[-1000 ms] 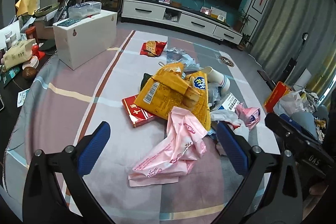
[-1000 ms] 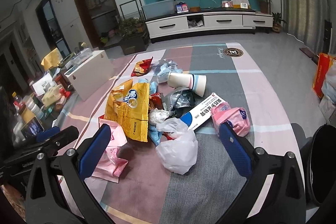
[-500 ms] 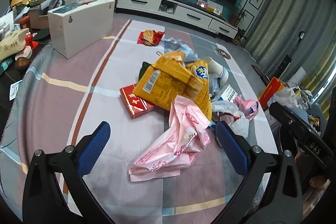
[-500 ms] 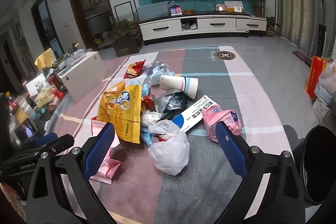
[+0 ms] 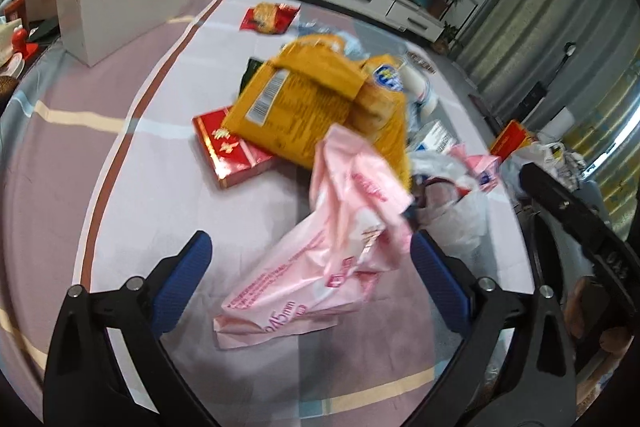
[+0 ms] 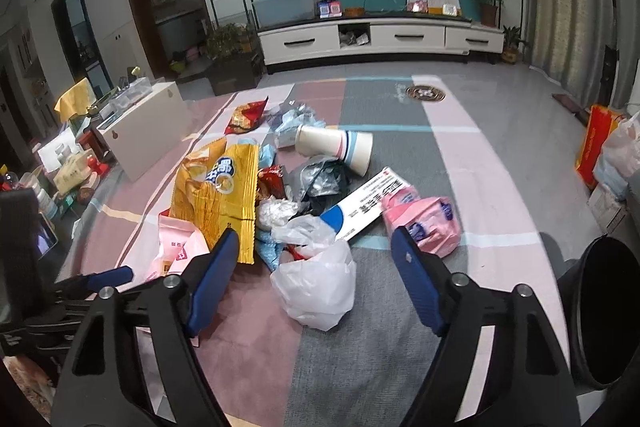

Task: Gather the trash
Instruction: 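Grasp the pink printed plastic bag with the left tool while the right tool grasps the white plastic bag, then carry the pink bag and white bag over the black bin with both tools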

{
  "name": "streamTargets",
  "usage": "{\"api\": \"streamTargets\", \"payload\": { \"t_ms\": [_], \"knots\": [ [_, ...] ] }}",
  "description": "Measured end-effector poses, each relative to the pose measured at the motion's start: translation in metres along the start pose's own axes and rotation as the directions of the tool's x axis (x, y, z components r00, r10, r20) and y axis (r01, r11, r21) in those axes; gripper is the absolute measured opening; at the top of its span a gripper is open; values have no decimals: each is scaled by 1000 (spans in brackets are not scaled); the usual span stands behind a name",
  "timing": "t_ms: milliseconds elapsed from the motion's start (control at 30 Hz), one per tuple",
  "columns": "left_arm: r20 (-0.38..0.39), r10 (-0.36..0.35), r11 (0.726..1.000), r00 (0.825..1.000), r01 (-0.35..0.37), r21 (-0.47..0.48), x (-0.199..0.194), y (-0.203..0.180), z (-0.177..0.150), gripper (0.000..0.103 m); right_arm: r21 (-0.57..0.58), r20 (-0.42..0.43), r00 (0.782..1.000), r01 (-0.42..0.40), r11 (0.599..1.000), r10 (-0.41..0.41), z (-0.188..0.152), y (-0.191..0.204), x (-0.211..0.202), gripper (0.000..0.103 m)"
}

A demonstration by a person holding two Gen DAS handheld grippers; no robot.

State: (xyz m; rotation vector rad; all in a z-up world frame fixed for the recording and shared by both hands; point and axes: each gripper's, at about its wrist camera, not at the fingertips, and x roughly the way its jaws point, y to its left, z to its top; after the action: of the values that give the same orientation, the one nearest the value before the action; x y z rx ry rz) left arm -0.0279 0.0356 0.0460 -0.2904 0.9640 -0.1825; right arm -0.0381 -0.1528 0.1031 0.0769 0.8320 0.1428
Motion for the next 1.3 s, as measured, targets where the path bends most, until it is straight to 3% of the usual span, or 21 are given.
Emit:
{"api": "streamTargets", "payload": {
  "t_ms": [67,233,333,400,567,767,933,1033,1300],
  "knots": [
    [-17,11,1000,1000,-11,1,6,1,-1,95,10,-24,1000,-12,1000,13,-2,-1,8,76],
    [-74,11,1000,997,-12,-15,20,4,-3,81,33,-81,997,-10,999,12,-7,-6,26,75],
    [-93,-5,1000,996,3,-21,25,4,-4,62,43,-106,994,-12,999,16,-10,-6,35,75],
    [-107,0,1000,994,-2,-24,28,4,-5,42,46,-122,992,-9,999,15,-12,-7,41,75],
    [-84,-20,1000,996,20,-7,19,-1,-3,26,47,-159,987,9,999,-1,-18,-8,54,70],
    [-39,-93,995,995,92,-28,-1,-3,-1,25,60,-188,982,15,998,-4,-23,-12,63,64],
    [2,-131,991,991,131,-15,-19,-11,0,25,71,-195,980,-20,997,33,-24,-10,63,35],
    [30,-135,991,990,135,0,-29,-18,-1,25,68,-179,983,-36,997,48,-23,-11,56,26],
    [125,-123,991,985,114,73,-59,-54,3,25,92,-62,993,-95,991,101,-8,-22,14,21]
  ]
}}
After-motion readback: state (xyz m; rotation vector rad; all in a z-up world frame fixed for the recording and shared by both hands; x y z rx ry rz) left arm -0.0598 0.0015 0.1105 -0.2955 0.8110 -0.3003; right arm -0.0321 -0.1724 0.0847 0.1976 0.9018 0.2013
